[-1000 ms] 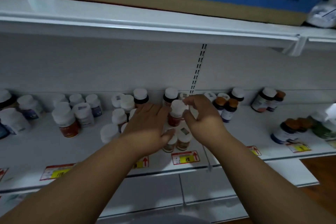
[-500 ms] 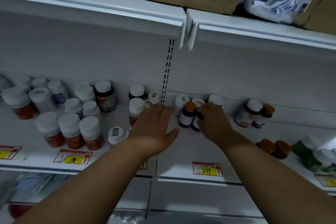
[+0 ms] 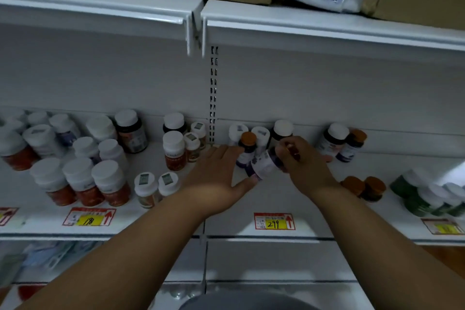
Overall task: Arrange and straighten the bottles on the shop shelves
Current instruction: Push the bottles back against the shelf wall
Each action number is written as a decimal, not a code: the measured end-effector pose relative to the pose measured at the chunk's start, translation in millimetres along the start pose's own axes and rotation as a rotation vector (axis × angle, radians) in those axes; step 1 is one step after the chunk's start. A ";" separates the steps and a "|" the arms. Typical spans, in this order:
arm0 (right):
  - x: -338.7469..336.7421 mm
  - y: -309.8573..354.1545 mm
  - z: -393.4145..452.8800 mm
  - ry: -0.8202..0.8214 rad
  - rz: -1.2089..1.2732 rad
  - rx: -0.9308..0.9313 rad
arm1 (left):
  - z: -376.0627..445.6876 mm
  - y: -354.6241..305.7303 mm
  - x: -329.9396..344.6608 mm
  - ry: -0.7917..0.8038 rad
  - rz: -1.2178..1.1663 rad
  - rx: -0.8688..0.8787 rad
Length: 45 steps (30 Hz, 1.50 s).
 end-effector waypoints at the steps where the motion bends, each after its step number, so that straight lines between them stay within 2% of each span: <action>1: -2.7 6.0 -8.5 -0.008 0.044 0.038 | 0.6 -3.8 -0.3 0.008 -0.029 0.018; 4: -11.5 17.3 -36.1 -0.001 0.189 0.145 | 1.2 -17.0 3.2 0.061 -0.109 0.075; 7: -22.8 19.3 -66.1 -0.065 0.242 0.169 | -2.2 -28.4 15.9 0.101 -0.189 0.133; 10: -31.3 21.5 -99.1 -0.142 0.329 0.205 | -2.5 -54.1 29.8 0.193 -0.302 0.262; 15: -59.5 4.2 -142.7 -0.280 0.146 0.197 | -0.2 -105.4 57.8 0.257 -0.434 0.378; 18: -92.2 -20.8 -147.0 -0.367 0.080 0.184 | 10.1 -120.9 76.2 0.249 -0.326 0.361; 20: -115.1 -42.3 -142.8 -0.374 -0.012 0.151 | 25.3 -136.5 83.0 0.173 -0.273 0.391; 23: -146.8 -79.5 -125.4 -0.301 -0.169 0.136 | 57.2 -160.5 98.1 0.019 -0.093 0.417; 26: -174.7 -116.9 -100.7 -0.179 -0.276 0.162 | 81.6 -180.3 127.3 -0.034 0.067 0.387; 28: -185.7 -137.5 -83.8 -0.082 -0.326 0.155 | 95.0 -189.2 146.7 0.000 0.138 0.379; 33: -185.2 -170.6 -50.8 0.082 -0.337 0.036 | 119.7 -192.0 179.1 0.197 0.262 0.214; 35: -176.5 -178.1 -45.1 0.151 -0.336 -0.003 | 118.2 -192.0 182.8 0.179 0.286 0.206; 38: -168.9 -187.9 -41.2 0.166 -0.309 -0.053 | 117.6 -191.3 181.3 0.156 0.287 0.212; 45: -171.2 -192.6 -33.7 0.273 -0.275 -0.037 | 117.9 -196.3 179.5 0.171 0.334 0.196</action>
Point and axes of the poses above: each hand's wrist, its own z-axis towards the middle knuckle, its own x-axis out of the palm, y = z × x, the point moved 3 cm from there along z, towards the middle knuckle, and after that the axes turned 6 degrees about x, right-handed, at the moved point
